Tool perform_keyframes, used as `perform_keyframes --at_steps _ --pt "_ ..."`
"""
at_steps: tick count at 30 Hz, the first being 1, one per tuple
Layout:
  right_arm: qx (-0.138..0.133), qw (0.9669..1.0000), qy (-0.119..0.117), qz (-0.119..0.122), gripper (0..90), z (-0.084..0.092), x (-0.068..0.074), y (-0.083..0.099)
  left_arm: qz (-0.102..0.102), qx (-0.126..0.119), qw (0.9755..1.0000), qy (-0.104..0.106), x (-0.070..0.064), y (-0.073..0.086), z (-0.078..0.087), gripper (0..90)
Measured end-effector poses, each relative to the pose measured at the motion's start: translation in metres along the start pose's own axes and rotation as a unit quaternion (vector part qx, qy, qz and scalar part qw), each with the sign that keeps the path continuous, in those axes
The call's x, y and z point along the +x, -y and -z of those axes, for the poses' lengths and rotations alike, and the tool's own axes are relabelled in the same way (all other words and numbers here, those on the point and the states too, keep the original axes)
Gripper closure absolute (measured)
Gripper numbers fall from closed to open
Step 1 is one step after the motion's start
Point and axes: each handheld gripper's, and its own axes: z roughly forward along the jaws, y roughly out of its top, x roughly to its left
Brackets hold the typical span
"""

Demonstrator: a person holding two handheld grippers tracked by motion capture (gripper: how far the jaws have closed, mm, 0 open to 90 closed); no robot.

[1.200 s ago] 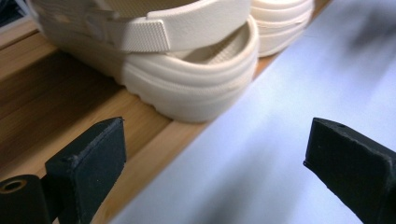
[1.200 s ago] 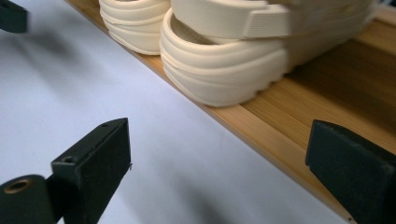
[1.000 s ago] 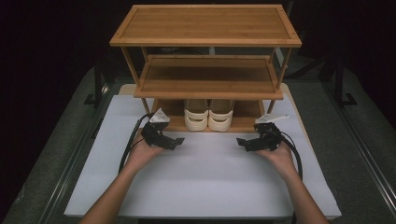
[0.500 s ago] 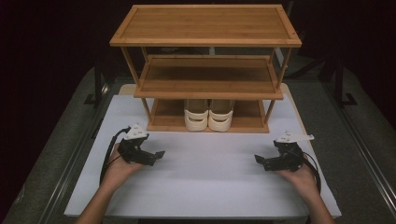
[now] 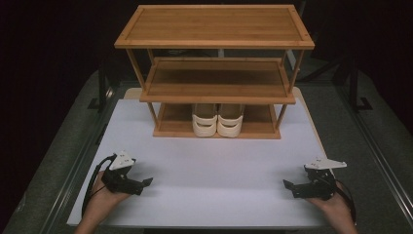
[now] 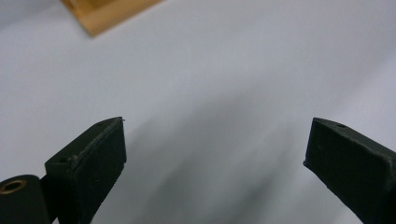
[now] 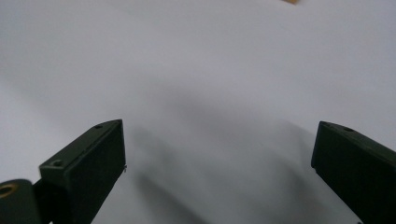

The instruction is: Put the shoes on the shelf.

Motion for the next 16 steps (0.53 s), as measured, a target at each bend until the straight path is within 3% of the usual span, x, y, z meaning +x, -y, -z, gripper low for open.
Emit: perform_keyframes --at_steps 6,9,16 --pt "0.016 0.9998 0.007 0.008 2.2 -0.004 -0.004 0.007 -0.006 0.024 0.9997 -0.007 0.005 0.012 -0.009 4.8" --pt "0.015 0.9998 0.007 0.008 2.2 -0.004 -0.004 0.007 0.018 0.011 0.9997 0.011 0.012 0.018 -0.012 1.8" --pt "0.015 0.9998 0.007 0.008 2.2 -0.004 -0.004 0.008 0.016 0.012 0.9998 0.009 0.011 0.018 -0.012 1.2"
